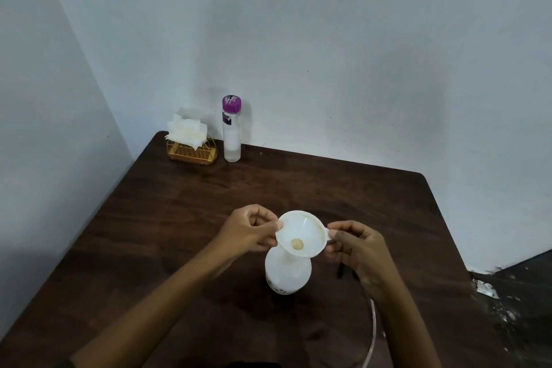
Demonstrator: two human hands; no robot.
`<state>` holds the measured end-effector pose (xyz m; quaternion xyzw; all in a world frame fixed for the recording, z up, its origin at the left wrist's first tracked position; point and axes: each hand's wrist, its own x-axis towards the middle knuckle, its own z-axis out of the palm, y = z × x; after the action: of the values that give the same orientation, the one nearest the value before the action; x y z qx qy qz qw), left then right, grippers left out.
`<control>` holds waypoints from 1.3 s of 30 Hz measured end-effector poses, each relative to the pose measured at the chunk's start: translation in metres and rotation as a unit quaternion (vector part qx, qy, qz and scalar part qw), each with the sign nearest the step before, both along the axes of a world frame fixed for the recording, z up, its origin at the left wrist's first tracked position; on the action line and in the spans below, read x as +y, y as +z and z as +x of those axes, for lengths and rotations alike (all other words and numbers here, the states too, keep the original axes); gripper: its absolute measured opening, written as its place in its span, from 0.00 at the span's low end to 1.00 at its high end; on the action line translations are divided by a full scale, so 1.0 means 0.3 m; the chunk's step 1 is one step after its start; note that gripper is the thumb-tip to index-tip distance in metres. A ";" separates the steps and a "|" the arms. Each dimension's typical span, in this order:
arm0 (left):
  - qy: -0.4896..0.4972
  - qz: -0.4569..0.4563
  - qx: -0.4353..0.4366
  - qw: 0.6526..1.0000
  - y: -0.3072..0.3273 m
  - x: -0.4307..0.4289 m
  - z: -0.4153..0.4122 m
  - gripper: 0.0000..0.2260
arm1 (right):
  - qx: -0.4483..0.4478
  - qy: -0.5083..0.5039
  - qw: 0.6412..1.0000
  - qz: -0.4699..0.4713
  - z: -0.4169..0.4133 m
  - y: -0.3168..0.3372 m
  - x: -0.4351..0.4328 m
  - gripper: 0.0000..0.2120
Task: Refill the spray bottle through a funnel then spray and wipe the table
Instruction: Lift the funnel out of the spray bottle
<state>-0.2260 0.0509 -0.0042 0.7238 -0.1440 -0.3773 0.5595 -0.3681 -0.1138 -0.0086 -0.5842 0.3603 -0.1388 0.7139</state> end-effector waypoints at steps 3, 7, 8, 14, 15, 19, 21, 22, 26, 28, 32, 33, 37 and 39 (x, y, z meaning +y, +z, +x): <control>0.011 -0.005 0.024 1.000 -0.012 0.002 -0.006 0.06 | -0.001 -0.003 1.000 0.008 0.003 -0.003 0.000 0.04; 0.021 -0.009 0.039 0.999 -0.010 -0.003 0.000 0.05 | -0.008 -0.003 1.000 0.005 0.005 0.008 -0.003 0.03; 0.020 -0.010 0.036 0.999 -0.005 -0.003 0.003 0.04 | -0.015 -0.004 1.000 0.010 0.006 0.012 -0.003 0.03; 0.006 -0.009 0.026 1.000 -0.013 0.003 0.001 0.05 | 0.005 -0.003 1.000 -0.022 0.000 0.002 0.005 0.03; 0.005 -0.015 0.022 1.000 -0.013 0.004 0.000 0.05 | 0.003 -0.003 1.000 -0.024 -0.001 0.002 0.004 0.03; 0.003 -0.034 0.016 0.999 -0.011 0.009 0.001 0.05 | -0.013 -0.005 1.000 -0.011 -0.010 0.006 -0.002 0.04; -0.006 -0.026 0.028 0.999 -0.018 0.011 -0.002 0.05 | 0.003 -0.002 1.000 -0.020 -0.011 -0.001 0.003 0.04; -0.006 -0.026 0.036 0.999 -0.019 0.012 -0.006 0.06 | 0.008 -0.002 1.000 -0.023 -0.011 -0.002 0.006 0.04; 0.006 -0.052 0.046 0.998 -0.014 0.013 -0.001 0.05 | -0.025 -0.014 1.000 -0.001 -0.008 0.013 0.005 0.03; -0.002 -0.049 0.046 0.998 -0.018 0.014 0.005 0.05 | -0.014 -0.018 1.000 -0.005 -0.005 0.010 0.004 0.03; 0.001 -0.052 0.049 0.997 -0.038 0.019 0.002 0.05 | -0.002 -0.013 1.000 -0.009 -0.004 0.007 0.014 0.03; 0.003 -0.059 0.045 0.997 -0.040 0.020 0.003 0.05 | -0.013 -0.016 1.000 0.000 -0.006 0.009 0.014 0.03; -0.007 -0.050 0.012 0.999 -0.050 0.021 0.009 0.05 | -0.009 -0.015 1.000 -0.001 -0.007 0.001 0.018 0.04; -0.011 -0.053 0.018 0.998 -0.052 0.020 0.007 0.05 | -0.004 -0.017 1.000 -0.015 -0.005 0.001 0.022 0.04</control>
<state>-0.2239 0.0568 -0.0198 0.6850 -0.1613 -0.3879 0.5951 -0.3696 -0.1071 -0.0084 -0.5883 0.3647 -0.1588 0.7040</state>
